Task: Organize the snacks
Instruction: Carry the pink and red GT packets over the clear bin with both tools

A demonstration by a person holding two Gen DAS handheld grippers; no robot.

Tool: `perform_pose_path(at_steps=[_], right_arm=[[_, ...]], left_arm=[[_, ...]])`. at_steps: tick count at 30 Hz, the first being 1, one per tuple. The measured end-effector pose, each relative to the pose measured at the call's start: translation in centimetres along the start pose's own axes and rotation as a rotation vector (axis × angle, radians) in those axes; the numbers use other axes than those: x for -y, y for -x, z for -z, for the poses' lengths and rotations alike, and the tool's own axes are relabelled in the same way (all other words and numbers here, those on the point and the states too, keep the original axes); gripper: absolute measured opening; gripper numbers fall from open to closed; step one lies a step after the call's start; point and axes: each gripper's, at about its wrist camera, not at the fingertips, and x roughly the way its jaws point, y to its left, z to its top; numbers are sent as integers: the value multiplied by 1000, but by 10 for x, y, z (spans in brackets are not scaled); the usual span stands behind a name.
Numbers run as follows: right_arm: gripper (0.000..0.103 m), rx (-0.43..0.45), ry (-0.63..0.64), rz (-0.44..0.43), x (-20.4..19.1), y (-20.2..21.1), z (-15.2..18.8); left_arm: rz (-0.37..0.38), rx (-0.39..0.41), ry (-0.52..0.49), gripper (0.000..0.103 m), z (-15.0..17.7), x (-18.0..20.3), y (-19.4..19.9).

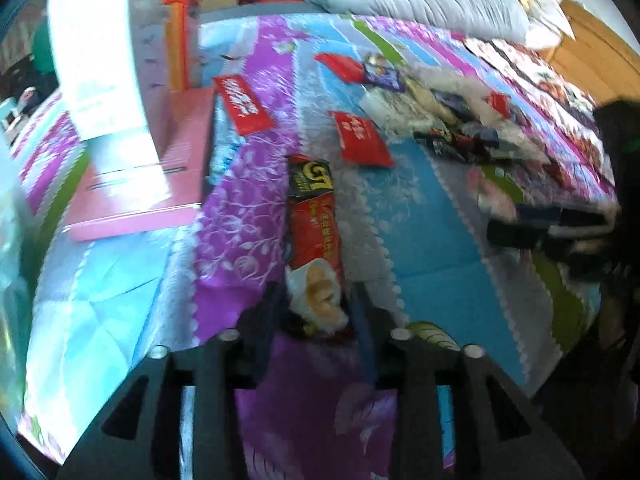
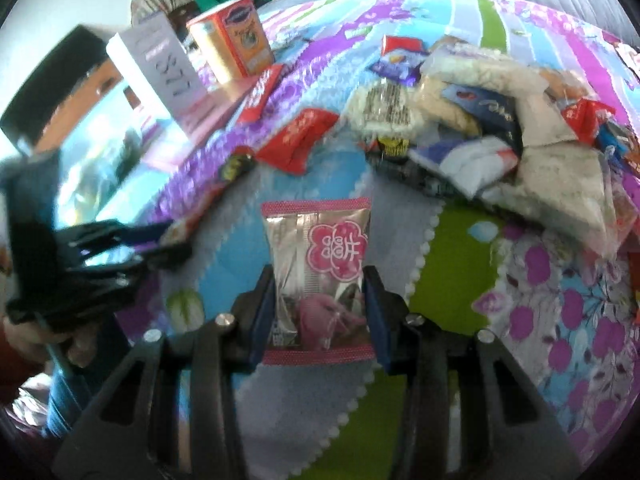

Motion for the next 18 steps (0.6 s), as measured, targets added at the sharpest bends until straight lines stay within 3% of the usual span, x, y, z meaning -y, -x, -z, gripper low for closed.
perform_pose_path(at_steps=[1, 2, 5, 7, 9, 10, 11, 13, 18], right_arm=[[45, 0, -2, 3, 1, -2, 1], [47, 2, -8, 3, 1, -3, 0], [50, -13, 6, 17, 0, -7, -3], [51, -19, 15, 23, 0, -8, -2], [48, -14, 7, 24, 2, -8, -1], [44, -8, -6, 25, 4, -7, 0], [42, 1, -19, 21, 6, -4, 1], [42, 28, -34, 23, 6, 3, 2], [41, 114, -12, 35, -11, 31, -6]], left_arm=[[-13, 34, 13, 61, -1, 0, 4], [-23, 69, 23, 65, -3, 2, 7], [-36, 103, 36, 66, -15, 5, -2], [-83, 80, 42, 66, -21, 3, -21], [-88, 45, 62, 56, -21, -3, -34], [-96, 56, 60, 39, -21, -3, -33], [-89, 44, 55, 30, -23, -2, -31], [-84, 49, 53, 27, -26, 0, -22], [-99, 153, 55, 26, -32, 0, 29]])
